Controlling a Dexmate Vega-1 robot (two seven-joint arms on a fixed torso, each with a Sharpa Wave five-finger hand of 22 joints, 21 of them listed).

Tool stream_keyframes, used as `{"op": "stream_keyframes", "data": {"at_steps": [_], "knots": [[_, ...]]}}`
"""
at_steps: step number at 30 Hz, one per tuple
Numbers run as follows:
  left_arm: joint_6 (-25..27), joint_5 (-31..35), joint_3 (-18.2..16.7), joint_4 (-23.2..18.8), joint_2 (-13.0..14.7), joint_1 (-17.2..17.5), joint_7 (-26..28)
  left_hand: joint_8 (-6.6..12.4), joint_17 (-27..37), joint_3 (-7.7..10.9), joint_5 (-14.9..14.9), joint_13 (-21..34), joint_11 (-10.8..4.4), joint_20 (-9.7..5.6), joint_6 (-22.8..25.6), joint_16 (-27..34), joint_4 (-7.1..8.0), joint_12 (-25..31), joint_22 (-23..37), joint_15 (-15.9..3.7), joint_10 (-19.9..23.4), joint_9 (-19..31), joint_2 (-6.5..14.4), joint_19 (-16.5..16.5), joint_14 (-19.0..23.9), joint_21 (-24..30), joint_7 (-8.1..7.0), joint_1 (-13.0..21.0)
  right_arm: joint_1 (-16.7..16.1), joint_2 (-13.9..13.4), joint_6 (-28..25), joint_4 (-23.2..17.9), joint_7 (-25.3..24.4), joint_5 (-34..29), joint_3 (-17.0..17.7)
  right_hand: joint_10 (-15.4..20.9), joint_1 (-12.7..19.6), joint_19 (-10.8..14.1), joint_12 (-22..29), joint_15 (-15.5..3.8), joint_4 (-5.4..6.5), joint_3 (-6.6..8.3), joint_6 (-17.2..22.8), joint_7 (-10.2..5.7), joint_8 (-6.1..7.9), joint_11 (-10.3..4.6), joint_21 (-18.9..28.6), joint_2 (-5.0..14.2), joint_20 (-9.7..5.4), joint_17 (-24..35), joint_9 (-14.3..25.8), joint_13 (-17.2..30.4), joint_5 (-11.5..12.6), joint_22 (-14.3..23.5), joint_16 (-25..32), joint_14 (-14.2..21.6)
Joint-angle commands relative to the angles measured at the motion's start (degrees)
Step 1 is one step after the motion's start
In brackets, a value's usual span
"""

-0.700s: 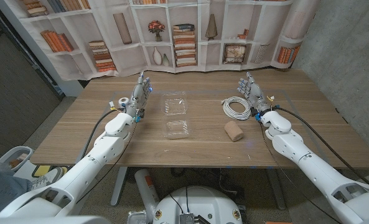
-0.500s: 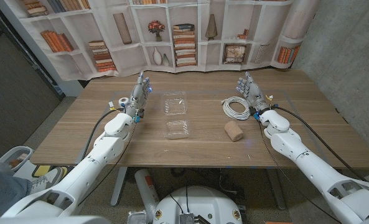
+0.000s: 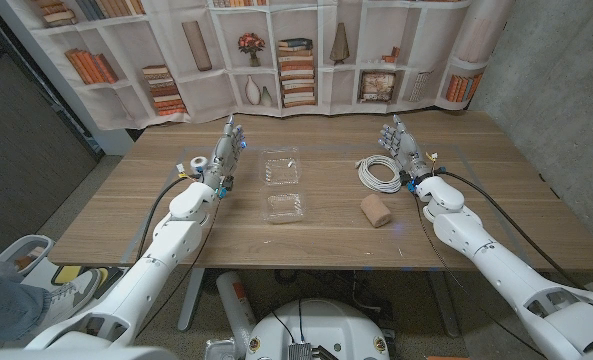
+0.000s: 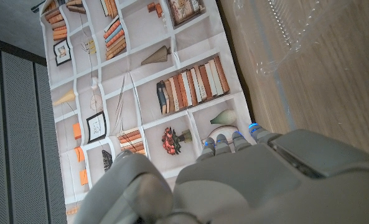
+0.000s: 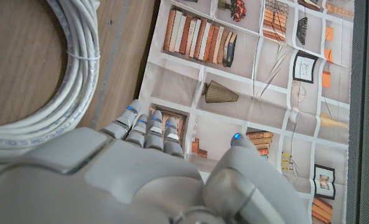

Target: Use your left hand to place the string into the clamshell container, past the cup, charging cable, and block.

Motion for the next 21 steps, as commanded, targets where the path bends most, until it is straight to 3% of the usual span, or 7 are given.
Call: {"op": "stream_keyframes", "data": {"at_steps": [1,21], "knots": [[0.85,3.27,-2.68,-3.99,-1.51,2.43,-0.36,0.59,0.18,-0.02,0.28,0.24,-0.09,-1.63,0.33,0.45,-0.1,0.53,0.1,0.13,0.84,0.1,0.45,-4.6,-2.4,0.26,-0.03,0.83,-1.59,-0.81,0.3,-1.86,-0.69,-0.11,0.57,0.55,0.48,0.77,0.03,0.46,-0.25,0.35,0.63,0.02,0.14,0.2,-0.11,0.39,0.12,0.22,0.14,0.16,0.05,0.11,0.15,0.18],[-1.74,5.25,-4.02,-10.19,0.31,7.32,0.78,1.31,0.1,0.4,0.56,0.24,-0.42,-1.19,3.02,0.95,-0.84,1.15,0.08,-0.3,3.42,0.08,2.03,-2.34,0.5,0.53,-0.16,2.76,-2.2,-0.36,0.43,-2.16,-0.67,-0.49,-0.16,0.65,0.55,0.87,-0.06,0.43,-0.38,0.27,0.86,-0.01,0.14,0.17,-0.56,0.54,0.12,0.25,0.15,0.15,-0.12,0.14,0.06,0.35]]}}
